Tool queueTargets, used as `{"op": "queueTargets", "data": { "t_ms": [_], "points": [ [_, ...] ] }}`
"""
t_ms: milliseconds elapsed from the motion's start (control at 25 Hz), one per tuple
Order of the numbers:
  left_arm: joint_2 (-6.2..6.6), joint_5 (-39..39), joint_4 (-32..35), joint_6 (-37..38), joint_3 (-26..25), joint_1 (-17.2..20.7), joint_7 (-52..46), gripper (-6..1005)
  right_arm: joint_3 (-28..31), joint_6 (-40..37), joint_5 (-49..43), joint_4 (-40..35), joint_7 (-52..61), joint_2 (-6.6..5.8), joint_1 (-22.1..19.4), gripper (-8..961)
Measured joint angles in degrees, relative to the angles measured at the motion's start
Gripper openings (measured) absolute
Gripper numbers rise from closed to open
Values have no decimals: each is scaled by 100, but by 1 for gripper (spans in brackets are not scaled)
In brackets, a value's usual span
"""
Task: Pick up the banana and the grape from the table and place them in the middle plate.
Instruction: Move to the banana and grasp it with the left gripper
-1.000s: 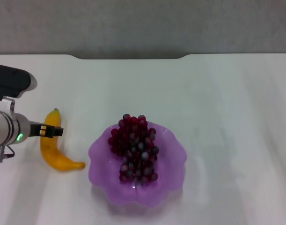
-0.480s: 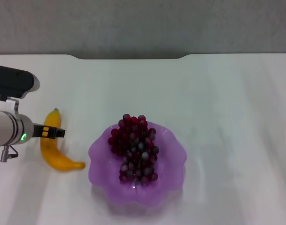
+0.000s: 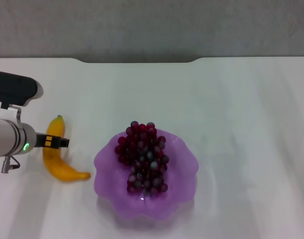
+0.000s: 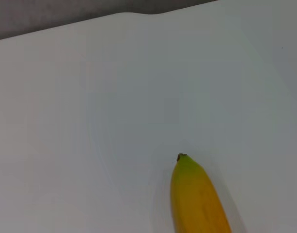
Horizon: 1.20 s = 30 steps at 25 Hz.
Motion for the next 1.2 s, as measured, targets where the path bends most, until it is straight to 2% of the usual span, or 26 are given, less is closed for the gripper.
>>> {"op": "queueTargets", "data": {
  "t_ms": [520,760,1200],
  "points": [
    [-17,1,-294,124,0,-138,2,870,0,0,0,18,0,0,5,774],
    [-18,0,-429,151,0,-174,-1,716,0,0,8,15,0,0,8,774],
    [-10,1,-493,158,1,-229,5,512,-5,0,31,36,-1,0,16,773]
  ]
}}
